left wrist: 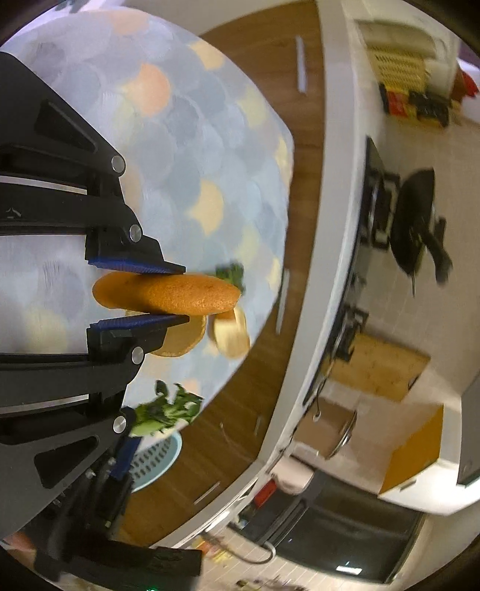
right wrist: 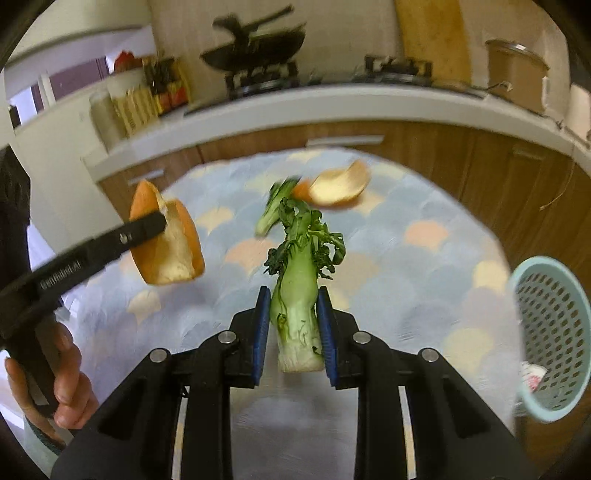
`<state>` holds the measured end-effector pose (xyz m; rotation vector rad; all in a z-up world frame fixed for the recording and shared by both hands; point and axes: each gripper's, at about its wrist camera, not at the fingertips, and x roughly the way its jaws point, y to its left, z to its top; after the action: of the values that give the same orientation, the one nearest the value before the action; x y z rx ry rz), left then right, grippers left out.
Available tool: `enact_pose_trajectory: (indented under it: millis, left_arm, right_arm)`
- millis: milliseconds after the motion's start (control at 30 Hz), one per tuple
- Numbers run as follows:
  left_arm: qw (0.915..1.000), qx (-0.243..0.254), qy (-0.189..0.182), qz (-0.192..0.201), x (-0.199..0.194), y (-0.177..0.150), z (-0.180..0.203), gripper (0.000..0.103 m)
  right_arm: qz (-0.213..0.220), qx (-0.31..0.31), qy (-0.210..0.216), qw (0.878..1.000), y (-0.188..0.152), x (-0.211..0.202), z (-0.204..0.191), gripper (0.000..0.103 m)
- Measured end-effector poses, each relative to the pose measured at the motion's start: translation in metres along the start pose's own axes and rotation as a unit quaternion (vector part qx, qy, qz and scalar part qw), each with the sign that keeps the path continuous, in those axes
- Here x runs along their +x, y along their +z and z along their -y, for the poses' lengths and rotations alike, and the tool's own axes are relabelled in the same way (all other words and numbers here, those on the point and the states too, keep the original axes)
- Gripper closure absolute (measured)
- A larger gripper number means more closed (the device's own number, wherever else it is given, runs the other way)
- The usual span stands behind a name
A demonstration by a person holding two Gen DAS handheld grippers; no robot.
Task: Collect trash
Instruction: 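Carry the orange peel and bok choy over the blue basket and release both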
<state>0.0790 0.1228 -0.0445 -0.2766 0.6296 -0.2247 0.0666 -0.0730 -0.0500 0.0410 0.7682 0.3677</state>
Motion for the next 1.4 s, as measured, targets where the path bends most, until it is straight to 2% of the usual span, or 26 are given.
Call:
enact_pose_trajectory:
  millis: [233, 567, 933, 1067, 1167, 1300, 1400]
  left_arm:
    - [0.9984, 0.035, -0.045, -0.004, 0.014, 0.013, 0.062, 0.085]
    - [0.9908, 0.077, -0.106, -0.036, 0.061, 0.018, 0.153, 0.085]
    - [0.9748, 0.140, -0.144, -0.097, 0.132, -0.007, 0.253, 0.085]
    - [0.9674, 0.164, -0.153, -0.118, 0.153, -0.020, 0.284, 0.085]
    - [0.9624, 0.181, -0.153, -0.133, 0.165, -0.030, 0.298, 0.085]
    - [0.9551, 0.207, -0.148, -0.152, 0.180, -0.042, 0.311, 0.085]
    - [0.9530, 0.206, -0.149, -0.165, 0.192, -0.043, 0.316, 0.084]
  right_arm:
    - [0.040, 0.014, -0.029, 0.999, 0.012, -0.047, 0.051, 0.081]
    - [0.046, 0.027, -0.089, 0.995, 0.006, -0.078, 0.131, 0.081]
    - [0.031, 0.097, -0.122, 0.987, -0.030, -0.092, 0.230, 0.081]
    - [0.013, 0.140, -0.127, 0.982, -0.046, -0.088, 0.267, 0.081]
    - [-0.008, 0.177, -0.126, 0.976, -0.057, -0.078, 0.291, 0.081]
    - [-0.029, 0.196, -0.124, 0.972, -0.067, -0.066, 0.306, 0.080]
    - [-0.041, 0.203, -0.128, 0.970, -0.069, -0.058, 0.310, 0.080]
